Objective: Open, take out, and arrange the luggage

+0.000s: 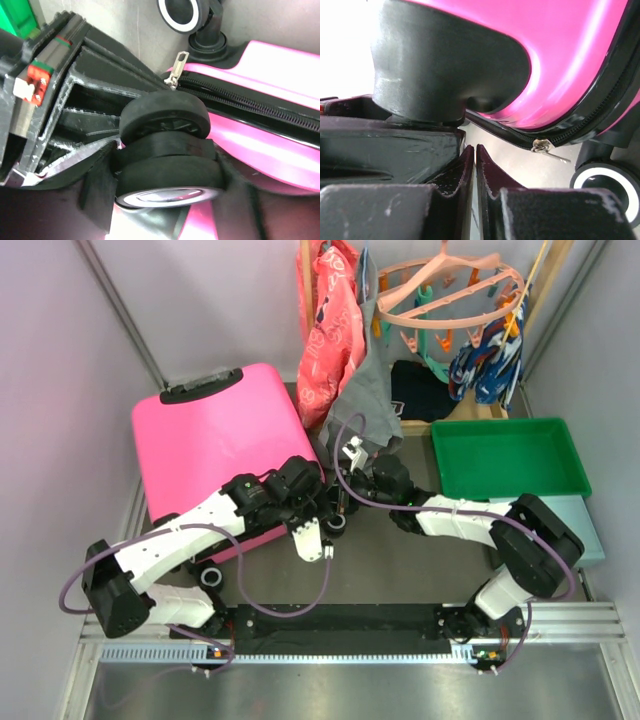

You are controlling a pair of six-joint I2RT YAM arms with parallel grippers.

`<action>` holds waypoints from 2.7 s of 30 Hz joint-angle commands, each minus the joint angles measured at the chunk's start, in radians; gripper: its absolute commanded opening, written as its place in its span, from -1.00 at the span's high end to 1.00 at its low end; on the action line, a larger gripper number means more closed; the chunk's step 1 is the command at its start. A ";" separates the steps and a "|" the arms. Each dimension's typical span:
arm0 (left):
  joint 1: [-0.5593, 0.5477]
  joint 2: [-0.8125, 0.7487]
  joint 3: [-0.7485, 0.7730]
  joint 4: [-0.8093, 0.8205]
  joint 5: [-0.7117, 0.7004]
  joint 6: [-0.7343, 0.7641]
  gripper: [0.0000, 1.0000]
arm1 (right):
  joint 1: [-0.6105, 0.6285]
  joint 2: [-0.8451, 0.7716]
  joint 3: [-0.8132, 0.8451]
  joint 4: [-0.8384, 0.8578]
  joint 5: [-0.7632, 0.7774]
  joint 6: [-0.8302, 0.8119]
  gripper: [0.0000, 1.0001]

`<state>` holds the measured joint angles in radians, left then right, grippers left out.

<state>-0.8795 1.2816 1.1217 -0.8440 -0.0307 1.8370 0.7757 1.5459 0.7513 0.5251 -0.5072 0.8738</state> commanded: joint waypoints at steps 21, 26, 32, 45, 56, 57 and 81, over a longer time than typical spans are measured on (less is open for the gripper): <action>0.008 -0.085 0.049 -0.044 0.026 -0.045 1.00 | 0.013 -0.173 -0.001 -0.271 0.337 -0.401 0.17; 0.008 -0.088 0.041 -0.035 0.020 -0.045 1.00 | 0.013 -0.107 -0.001 -0.192 0.282 -0.407 0.18; 0.008 -0.080 0.039 -0.020 0.012 -0.042 1.00 | 0.089 -0.047 0.042 -0.215 0.340 -0.450 0.17; 0.007 -0.079 0.050 -0.032 0.018 -0.039 1.00 | 0.125 0.040 0.135 -0.240 0.449 -0.403 0.41; 0.007 -0.117 0.070 -0.184 0.077 -0.104 1.00 | 0.076 -0.038 0.086 -0.254 0.447 -0.381 1.00; 0.007 -0.129 0.061 -0.193 0.080 -0.104 1.00 | 0.060 -0.044 0.088 -0.273 0.461 -0.384 1.00; -0.007 -0.136 0.069 -0.236 0.133 -0.117 1.00 | -0.039 0.034 0.387 -0.639 0.604 -0.561 1.00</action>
<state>-0.8787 1.2236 1.1328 -0.9340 0.0360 1.8282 0.8280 1.5673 1.0080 -0.1555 -0.1448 0.4026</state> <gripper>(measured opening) 0.689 0.013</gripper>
